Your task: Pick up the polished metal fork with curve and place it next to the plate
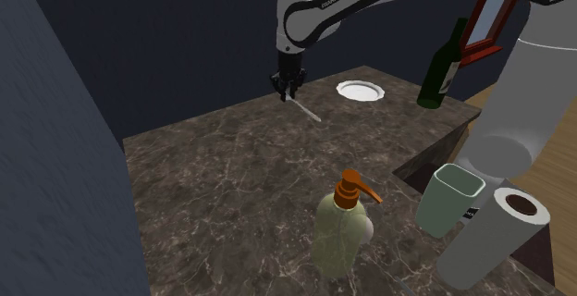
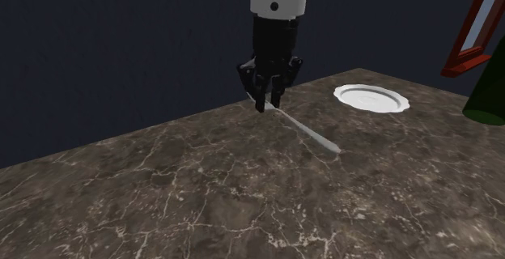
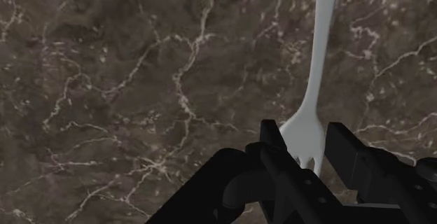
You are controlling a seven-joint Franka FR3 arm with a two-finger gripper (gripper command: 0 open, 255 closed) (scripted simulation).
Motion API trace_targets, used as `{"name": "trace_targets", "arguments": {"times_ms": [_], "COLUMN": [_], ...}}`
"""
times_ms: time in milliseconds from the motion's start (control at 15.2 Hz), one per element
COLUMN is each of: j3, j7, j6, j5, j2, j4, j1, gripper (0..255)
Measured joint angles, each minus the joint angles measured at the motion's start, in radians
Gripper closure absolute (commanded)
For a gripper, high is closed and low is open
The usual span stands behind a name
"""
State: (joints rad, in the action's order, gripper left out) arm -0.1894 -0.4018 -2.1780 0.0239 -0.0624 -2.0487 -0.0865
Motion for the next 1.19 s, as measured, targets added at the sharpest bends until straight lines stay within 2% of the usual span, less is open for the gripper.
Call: {"name": "trace_targets", "arguments": {"times_ms": [396, 990, 1188], "j3": [0.067, 0.187, 0.203], "j7": [0.153, 0.378, 0.408], "j6": [-0.025, -0.037, -0.058], "j5": [-0.033, -0.044, -0.045], "j2": [0.111, 0.191, 0.185], "j4": [-0.135, -0.228, -0.245], "j1": [-0.070, -0.168, -0.180], "gripper": [255, 255, 255]}}
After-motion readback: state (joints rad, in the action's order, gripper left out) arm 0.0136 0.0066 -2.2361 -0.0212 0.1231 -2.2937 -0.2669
